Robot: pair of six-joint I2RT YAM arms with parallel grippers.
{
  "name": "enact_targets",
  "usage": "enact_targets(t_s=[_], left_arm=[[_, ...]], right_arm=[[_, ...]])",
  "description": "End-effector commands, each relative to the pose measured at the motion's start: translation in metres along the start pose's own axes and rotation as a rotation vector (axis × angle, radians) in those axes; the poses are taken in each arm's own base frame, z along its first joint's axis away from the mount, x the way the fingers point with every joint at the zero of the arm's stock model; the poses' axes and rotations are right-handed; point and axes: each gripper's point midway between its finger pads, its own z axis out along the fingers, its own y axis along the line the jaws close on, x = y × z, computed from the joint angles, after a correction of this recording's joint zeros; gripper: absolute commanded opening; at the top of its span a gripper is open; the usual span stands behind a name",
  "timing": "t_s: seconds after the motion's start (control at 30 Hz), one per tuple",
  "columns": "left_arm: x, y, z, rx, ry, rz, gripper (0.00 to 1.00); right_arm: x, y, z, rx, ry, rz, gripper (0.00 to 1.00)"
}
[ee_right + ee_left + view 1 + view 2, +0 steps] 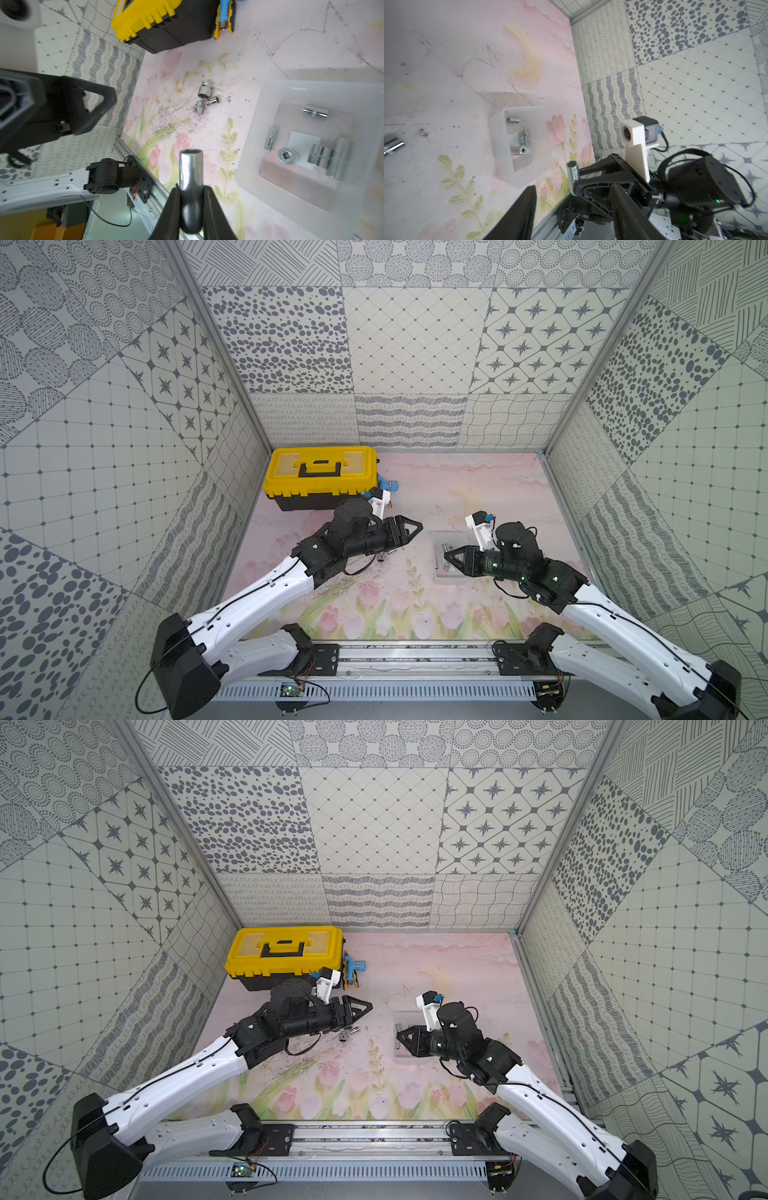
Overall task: Put the socket on the desktop into the storage box
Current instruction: Place the socket head in the storage box.
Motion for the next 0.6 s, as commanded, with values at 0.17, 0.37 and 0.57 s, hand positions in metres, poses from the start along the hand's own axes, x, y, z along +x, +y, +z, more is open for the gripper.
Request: enact_targets(t_s=[0.17,0.37,0.57], left_arm=[[0.000,0.099,-0.025,-0.470,-0.062,0.136,0.58],[0.015,0.118,-0.012,-0.511,0.002,0.120,0.57],[0.019,0.123,-0.010,-0.510,0.014,0.116,0.57]], right_arm=[[-0.011,-0.048,0.010,0.333,-0.073,0.008,0.00],[-0.016,-0.062,0.014,0.451,-0.044,-0.053,0.00],[-0.023,-0.067,0.017,0.512,-0.035,-0.109,0.00]])
